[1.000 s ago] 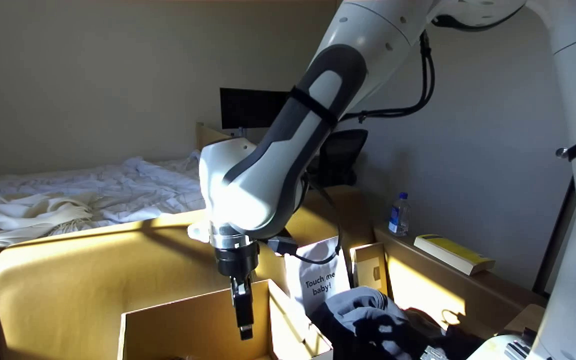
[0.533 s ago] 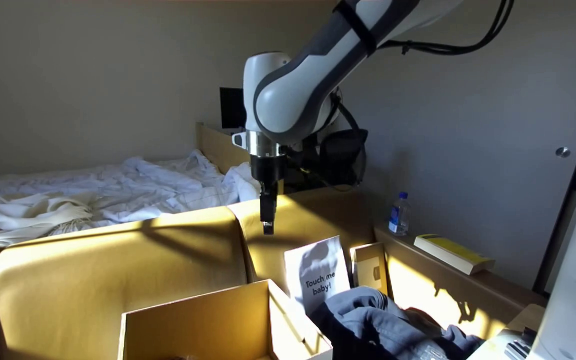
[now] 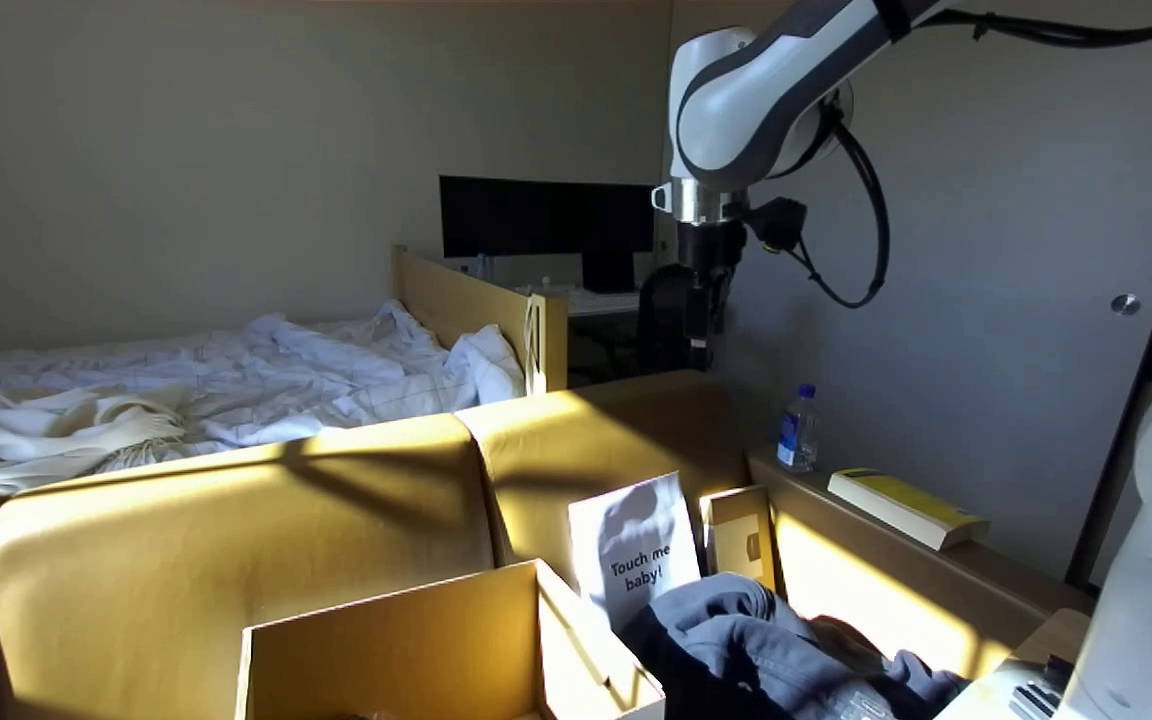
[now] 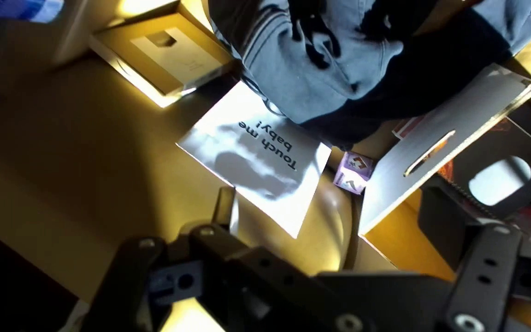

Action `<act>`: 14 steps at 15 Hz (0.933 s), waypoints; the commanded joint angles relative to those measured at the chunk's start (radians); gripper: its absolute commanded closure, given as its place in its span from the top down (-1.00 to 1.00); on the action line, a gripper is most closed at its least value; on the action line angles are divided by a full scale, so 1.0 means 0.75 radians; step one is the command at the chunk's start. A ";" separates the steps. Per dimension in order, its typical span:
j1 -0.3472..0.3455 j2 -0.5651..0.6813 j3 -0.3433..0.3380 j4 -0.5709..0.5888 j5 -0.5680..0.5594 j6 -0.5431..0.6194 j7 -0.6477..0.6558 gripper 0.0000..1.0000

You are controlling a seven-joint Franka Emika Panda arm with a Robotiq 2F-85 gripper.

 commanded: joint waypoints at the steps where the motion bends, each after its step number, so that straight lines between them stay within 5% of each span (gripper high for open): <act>1: -0.149 -0.108 -0.135 -0.070 -0.153 -0.033 0.053 1.00; 4: -0.276 -0.028 -0.279 -0.022 -0.222 -0.034 0.024 1.00; 7: -0.270 0.021 -0.430 0.016 -0.037 -0.075 -0.173 1.00; 14: -0.262 0.312 -0.518 0.406 0.244 -0.195 -0.319 1.00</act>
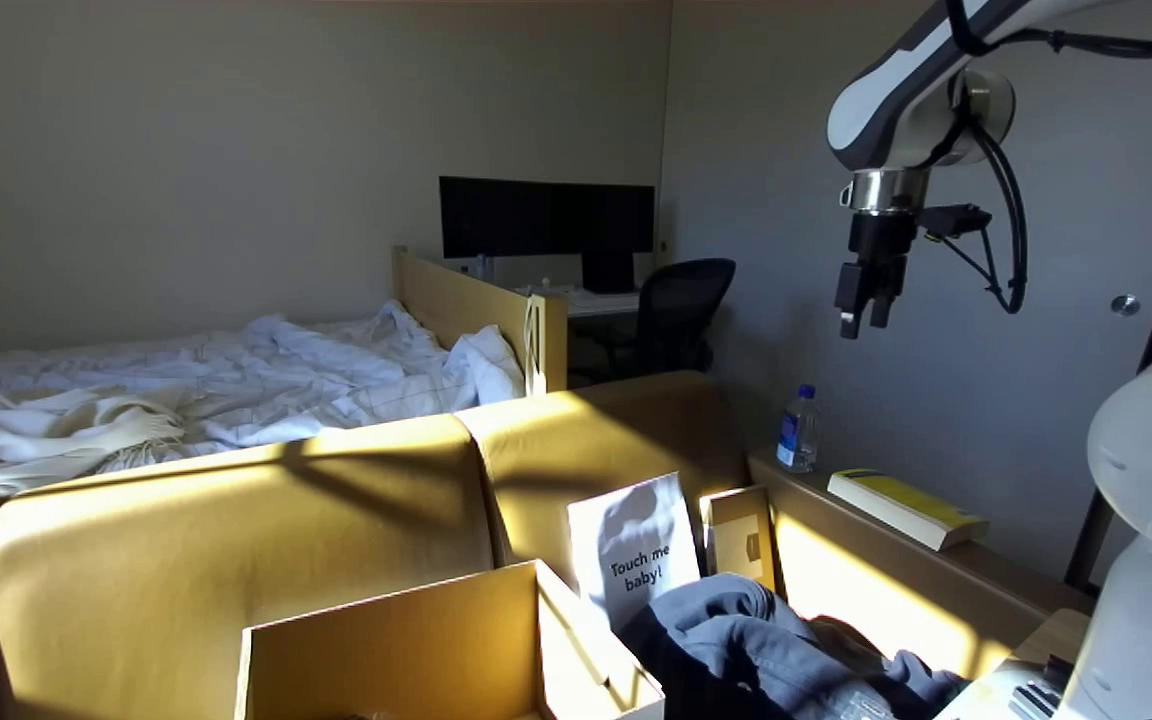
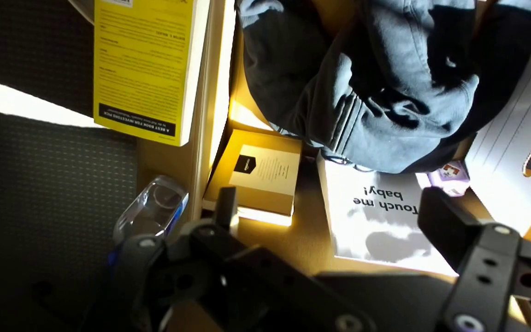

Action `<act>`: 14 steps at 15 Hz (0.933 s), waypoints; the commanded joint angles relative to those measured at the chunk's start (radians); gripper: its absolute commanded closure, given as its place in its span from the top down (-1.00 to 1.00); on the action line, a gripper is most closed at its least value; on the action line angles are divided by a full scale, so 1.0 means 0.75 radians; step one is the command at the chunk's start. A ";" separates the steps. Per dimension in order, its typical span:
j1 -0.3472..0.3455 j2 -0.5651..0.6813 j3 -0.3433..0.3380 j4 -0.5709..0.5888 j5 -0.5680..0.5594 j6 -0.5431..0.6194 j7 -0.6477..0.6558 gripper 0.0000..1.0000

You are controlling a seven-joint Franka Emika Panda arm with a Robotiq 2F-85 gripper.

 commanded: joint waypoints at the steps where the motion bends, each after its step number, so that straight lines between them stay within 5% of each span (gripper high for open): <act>1: 0.000 0.291 -0.019 0.314 0.128 -0.107 -0.098 1.00; 6: -0.148 0.695 0.000 0.670 0.173 -0.216 -0.113 1.00; 7: -0.194 0.771 0.009 0.738 0.181 -0.204 -0.112 0.50; 14: -0.469 1.125 0.015 1.229 0.076 -0.211 0.000 -0.33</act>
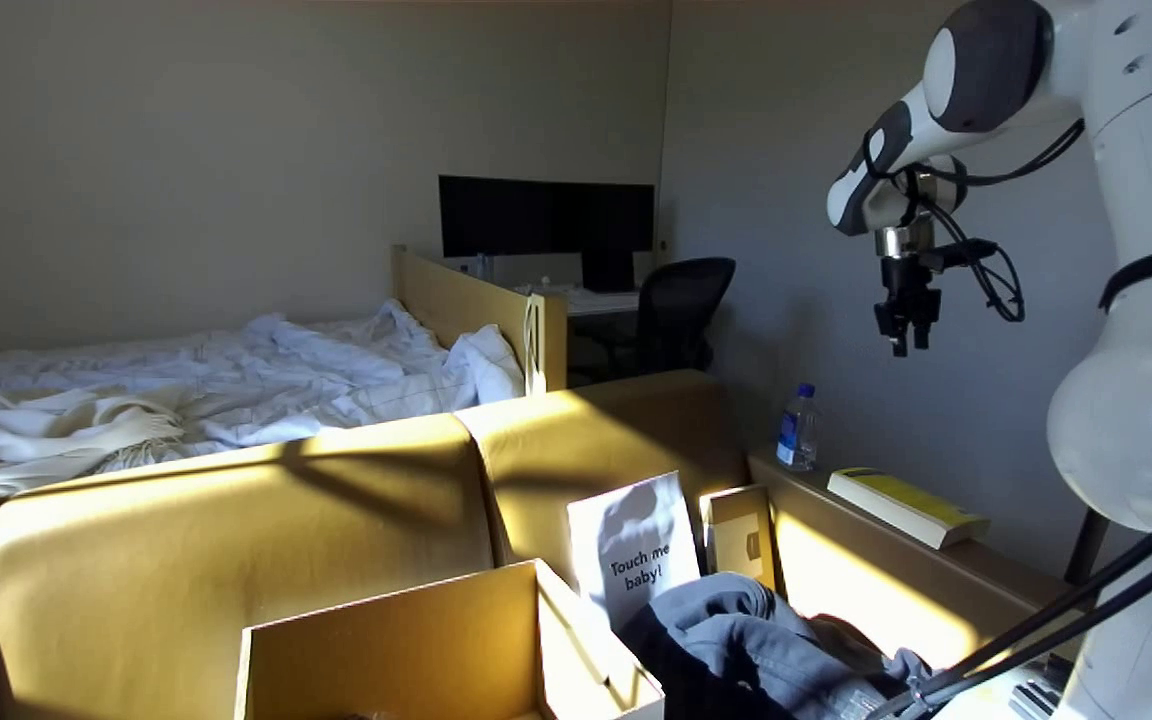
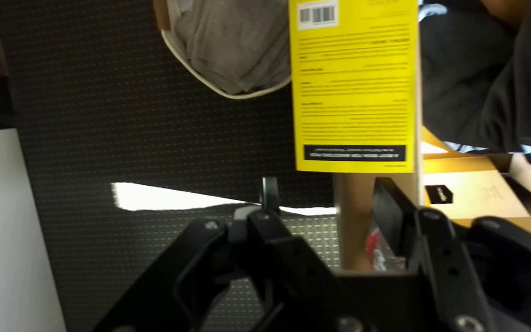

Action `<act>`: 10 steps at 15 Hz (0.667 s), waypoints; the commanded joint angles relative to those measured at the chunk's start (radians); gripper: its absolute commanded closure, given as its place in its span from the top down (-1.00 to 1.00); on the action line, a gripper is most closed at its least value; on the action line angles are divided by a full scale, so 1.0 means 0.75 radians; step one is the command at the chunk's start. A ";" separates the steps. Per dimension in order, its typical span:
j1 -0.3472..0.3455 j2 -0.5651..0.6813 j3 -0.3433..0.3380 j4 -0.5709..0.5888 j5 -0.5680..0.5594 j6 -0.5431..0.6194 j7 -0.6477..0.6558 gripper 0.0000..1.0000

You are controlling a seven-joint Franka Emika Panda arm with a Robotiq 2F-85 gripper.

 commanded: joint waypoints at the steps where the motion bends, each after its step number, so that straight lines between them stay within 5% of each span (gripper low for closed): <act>1: -0.085 0.128 0.028 0.219 -0.069 -0.067 0.057 -0.44; 2: -0.077 0.135 0.031 0.200 -0.113 -0.052 0.054 -0.59; 3: -0.115 0.093 0.058 0.162 -0.075 -0.024 0.020 -0.21; 6: -0.105 0.130 0.067 0.186 -0.112 -0.025 0.039 -0.58; 8: -0.103 0.134 0.071 0.189 -0.114 -0.025 0.041 -0.59; 9: -0.104 0.134 0.071 0.191 -0.114 -0.026 0.041 -0.88; 10: -0.095 0.191 0.070 0.230 -0.124 -0.040 0.081 -0.91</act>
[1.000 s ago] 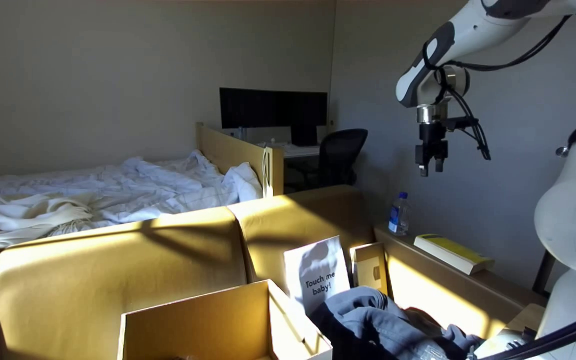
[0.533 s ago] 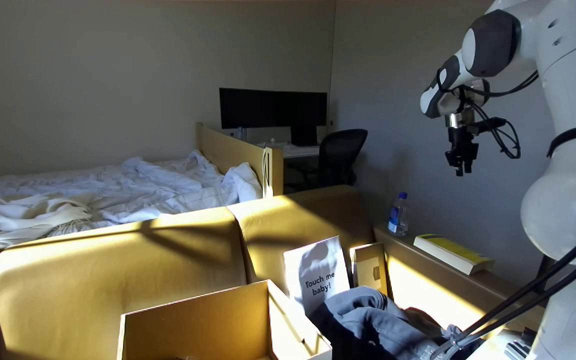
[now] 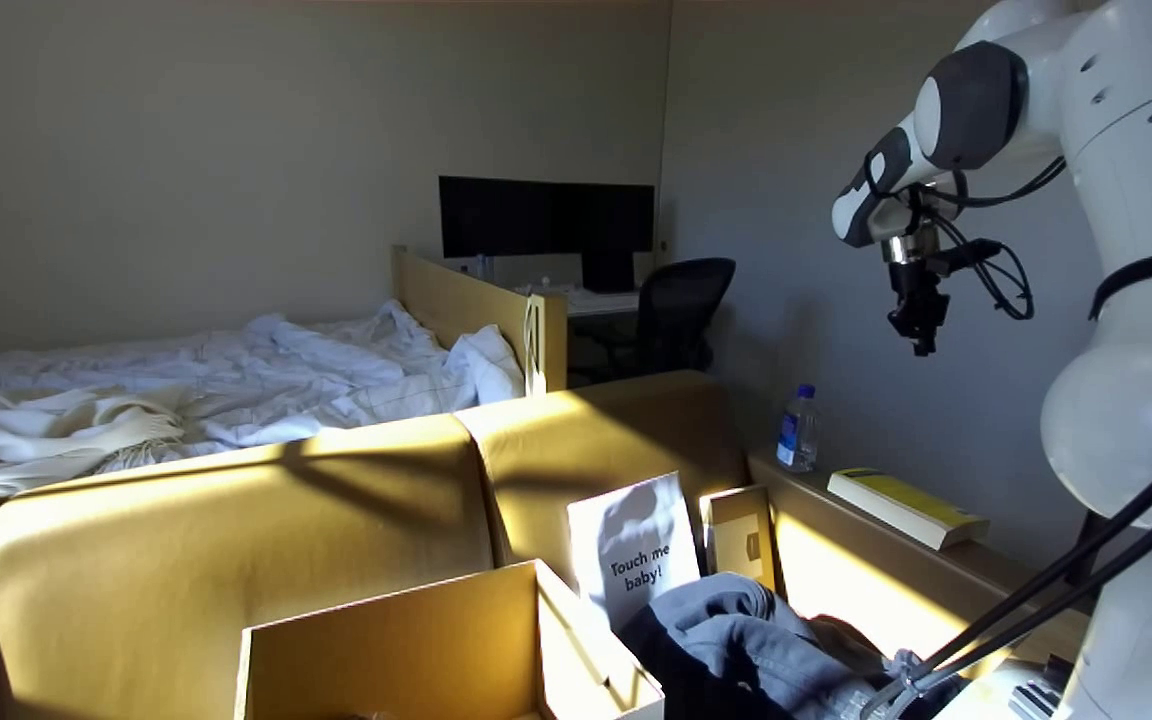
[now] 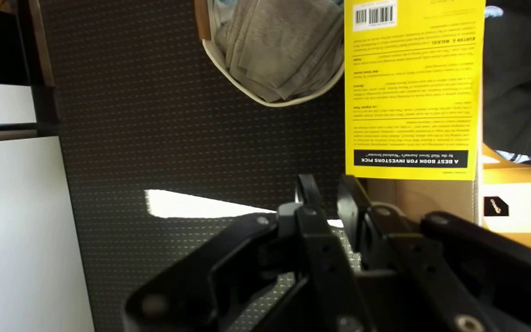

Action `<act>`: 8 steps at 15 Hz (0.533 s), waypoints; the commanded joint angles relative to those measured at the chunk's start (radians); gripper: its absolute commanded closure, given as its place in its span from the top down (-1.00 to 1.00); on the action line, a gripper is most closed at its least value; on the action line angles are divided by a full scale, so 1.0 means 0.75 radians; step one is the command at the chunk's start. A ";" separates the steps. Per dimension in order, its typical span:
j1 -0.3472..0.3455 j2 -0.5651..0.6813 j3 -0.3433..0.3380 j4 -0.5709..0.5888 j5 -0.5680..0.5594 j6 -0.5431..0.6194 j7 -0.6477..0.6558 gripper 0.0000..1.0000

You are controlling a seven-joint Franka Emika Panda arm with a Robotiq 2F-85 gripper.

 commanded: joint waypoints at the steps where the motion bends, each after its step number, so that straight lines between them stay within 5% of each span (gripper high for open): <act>1: -0.013 0.108 0.031 0.079 -0.057 -0.036 0.106 -1.00; 8: -0.049 0.521 0.003 0.359 -0.135 -0.188 0.450 -0.98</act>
